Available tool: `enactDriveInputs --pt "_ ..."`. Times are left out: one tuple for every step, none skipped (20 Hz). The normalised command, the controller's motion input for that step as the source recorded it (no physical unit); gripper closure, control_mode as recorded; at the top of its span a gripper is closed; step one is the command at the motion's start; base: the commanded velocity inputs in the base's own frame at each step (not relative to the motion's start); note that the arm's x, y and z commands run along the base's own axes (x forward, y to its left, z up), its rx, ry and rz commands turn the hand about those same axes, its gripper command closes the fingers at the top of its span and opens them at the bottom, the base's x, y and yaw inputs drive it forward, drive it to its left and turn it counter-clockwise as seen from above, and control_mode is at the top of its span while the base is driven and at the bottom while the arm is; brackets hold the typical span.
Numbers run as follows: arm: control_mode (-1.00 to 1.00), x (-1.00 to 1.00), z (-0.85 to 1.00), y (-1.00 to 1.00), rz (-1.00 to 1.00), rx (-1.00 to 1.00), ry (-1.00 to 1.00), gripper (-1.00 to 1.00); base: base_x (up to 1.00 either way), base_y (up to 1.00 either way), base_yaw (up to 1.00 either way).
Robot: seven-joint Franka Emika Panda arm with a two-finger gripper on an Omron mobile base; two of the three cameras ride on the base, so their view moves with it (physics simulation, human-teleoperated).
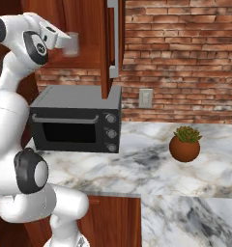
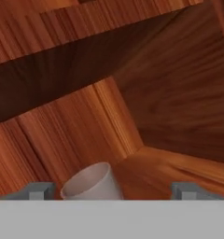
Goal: Move the glass cup from next to the sink to the open cabinet. Then, move the bowl with the carrot to the fridge to clear the area for faucet cleaning.
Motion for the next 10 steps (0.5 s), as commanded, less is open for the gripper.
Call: enactDriveInputs --pt "-1.0 -1.0 -0.64 -0.23 0.02 -0.09 -0.41 -1.0 0.0 0.0 0.0" --pt "-1.0 -1.0 -1.0 -0.43 0.0 -0.09 -0.23 -1.0 0.0 0.0 0.0" --pt "-1.0 -1.0 -1.0 -0.5 0.0 -0.1 -0.11 -1.0 0.0 0.0 0.0" --pt "-1.0 -1.0 -1.0 -0.66 0.0 -0.05 -0.02 -1.0 0.0 0.0 0.0" --pt "-1.0 -1.0 -1.0 -0.79 0.0 -0.03 0.0 -1.0 0.0 0.0 0.0" --pt "-1.0 -1.0 -1.0 -0.82 0.0 -0.03 0.0 -1.0 0.0 0.0 0.0" --pt "-1.0 -1.0 -1.0 -0.85 0.0 -0.02 0.0 -1.0 0.0 0.0 0.0" --pt "-1.0 -1.0 -1.0 -0.87 0.0 -0.03 0.0 -1.0 0.0 0.0 0.0" --pt "-1.0 -1.0 -1.0 -0.86 0.0 -0.03 0.0 -1.0 0.0 0.0 0.0" --pt "-1.0 -1.0 -1.0 -0.84 0.0 -0.03 0.0 -1.0 0.0 0.0 0.0"
